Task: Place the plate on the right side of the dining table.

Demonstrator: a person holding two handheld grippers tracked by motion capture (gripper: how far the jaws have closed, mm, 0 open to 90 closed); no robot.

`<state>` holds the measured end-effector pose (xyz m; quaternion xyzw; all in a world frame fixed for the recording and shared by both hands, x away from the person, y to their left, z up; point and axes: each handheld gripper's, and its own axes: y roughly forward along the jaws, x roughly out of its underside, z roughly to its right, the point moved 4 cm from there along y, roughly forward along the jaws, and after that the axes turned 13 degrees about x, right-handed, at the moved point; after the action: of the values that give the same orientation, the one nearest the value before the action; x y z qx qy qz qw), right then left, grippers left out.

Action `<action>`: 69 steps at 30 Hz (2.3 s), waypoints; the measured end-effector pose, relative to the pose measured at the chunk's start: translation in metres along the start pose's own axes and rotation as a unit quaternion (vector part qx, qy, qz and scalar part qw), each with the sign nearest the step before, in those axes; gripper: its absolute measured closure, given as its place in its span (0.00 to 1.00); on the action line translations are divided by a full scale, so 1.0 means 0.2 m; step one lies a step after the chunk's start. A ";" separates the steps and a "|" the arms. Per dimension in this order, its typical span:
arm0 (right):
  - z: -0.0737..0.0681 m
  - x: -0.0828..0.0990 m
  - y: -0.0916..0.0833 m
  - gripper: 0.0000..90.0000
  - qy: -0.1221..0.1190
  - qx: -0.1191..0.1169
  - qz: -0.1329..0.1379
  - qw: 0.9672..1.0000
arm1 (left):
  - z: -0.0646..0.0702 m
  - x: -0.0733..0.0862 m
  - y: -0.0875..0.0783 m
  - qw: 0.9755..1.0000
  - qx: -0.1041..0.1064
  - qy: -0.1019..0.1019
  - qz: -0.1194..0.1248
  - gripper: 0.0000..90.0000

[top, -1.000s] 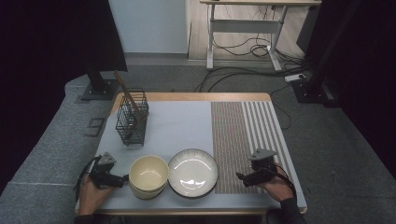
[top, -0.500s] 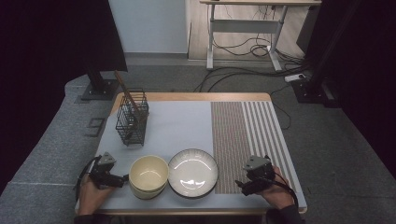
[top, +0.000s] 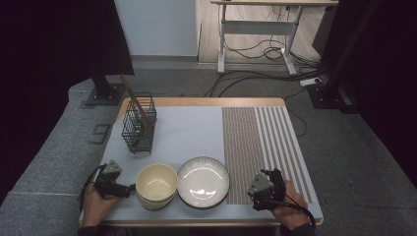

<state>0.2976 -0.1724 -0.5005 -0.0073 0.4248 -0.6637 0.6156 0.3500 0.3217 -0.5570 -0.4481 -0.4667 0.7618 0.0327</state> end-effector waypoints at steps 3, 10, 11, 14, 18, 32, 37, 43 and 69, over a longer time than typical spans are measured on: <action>-0.03 -0.01 -0.02 0.18 -0.024 0.008 0.001 1.000 | 0.00 0.00 0.00 1.000 0.000 0.000 0.000 0.00; -0.10 -0.05 -0.06 0.31 -0.081 0.035 0.005 0.996 | 0.00 0.00 0.00 1.000 0.000 0.000 0.000 0.00; -0.10 -0.05 -0.07 0.32 -0.091 0.039 0.006 0.995 | 0.00 0.00 0.00 1.000 0.000 0.000 0.000 0.00; -0.12 -0.06 -0.08 0.34 -0.116 0.049 0.012 0.992 | 0.00 0.00 0.00 1.000 0.000 0.000 0.000 0.00; -0.15 -0.09 -0.11 0.36 -0.145 0.065 0.023 0.987 | 0.00 0.00 0.00 1.000 0.000 0.000 0.000 0.00; -0.26 -0.16 -0.15 0.42 -0.221 0.095 0.046 0.970 | 0.00 0.00 0.00 1.000 -0.001 0.001 0.000 0.00; -0.30 -0.19 -0.17 0.44 -0.238 0.098 0.063 0.964 | 0.00 0.00 0.00 1.000 -0.001 0.001 0.001 0.00; -0.34 -0.23 -0.20 0.47 -0.260 0.097 0.084 0.957 | 0.00 0.00 0.00 1.000 -0.001 0.001 0.001 0.00; -0.52 -0.36 -0.20 0.59 -0.304 0.059 0.140 0.940 | 0.00 0.00 0.00 1.000 -0.001 0.001 0.001 0.00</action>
<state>0.2284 -0.0608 -0.5071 -0.1130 0.1740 -0.5607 0.8016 0.3499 0.3216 -0.5571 -0.4494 -0.4670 0.7609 0.0316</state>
